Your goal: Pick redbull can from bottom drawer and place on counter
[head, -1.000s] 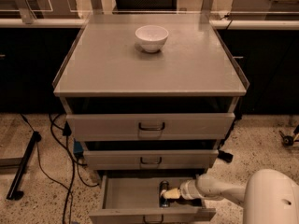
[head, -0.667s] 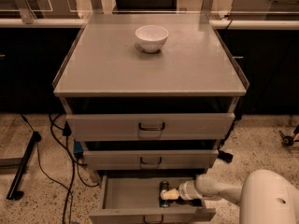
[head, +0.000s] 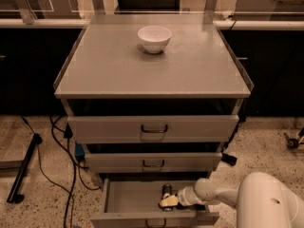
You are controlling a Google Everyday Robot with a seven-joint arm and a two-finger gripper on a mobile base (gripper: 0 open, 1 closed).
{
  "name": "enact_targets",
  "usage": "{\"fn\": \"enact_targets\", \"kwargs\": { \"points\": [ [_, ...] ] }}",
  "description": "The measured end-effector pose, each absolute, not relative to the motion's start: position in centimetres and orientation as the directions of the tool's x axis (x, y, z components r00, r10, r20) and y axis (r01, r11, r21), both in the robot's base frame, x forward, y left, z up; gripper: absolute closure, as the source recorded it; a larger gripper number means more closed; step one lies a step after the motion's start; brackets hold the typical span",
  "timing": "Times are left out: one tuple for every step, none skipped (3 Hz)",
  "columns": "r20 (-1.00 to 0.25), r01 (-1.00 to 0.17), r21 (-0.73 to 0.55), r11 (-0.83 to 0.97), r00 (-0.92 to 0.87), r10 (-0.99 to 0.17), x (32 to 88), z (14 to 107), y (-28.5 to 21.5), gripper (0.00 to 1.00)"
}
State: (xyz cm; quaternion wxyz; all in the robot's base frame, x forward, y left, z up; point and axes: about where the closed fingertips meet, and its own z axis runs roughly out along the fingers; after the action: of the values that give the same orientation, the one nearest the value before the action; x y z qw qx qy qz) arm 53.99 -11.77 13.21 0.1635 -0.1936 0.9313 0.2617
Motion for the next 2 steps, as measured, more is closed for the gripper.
{"fn": "enact_targets", "kwargs": {
  "points": [
    [-0.391,-0.455,0.439,0.775,-0.873,-0.291,53.4,12.6,-10.5,0.23],
    [-0.385,-0.466,0.447,0.763,-0.871,-0.306,52.8,12.6,-9.4,0.23]
  ]
}}
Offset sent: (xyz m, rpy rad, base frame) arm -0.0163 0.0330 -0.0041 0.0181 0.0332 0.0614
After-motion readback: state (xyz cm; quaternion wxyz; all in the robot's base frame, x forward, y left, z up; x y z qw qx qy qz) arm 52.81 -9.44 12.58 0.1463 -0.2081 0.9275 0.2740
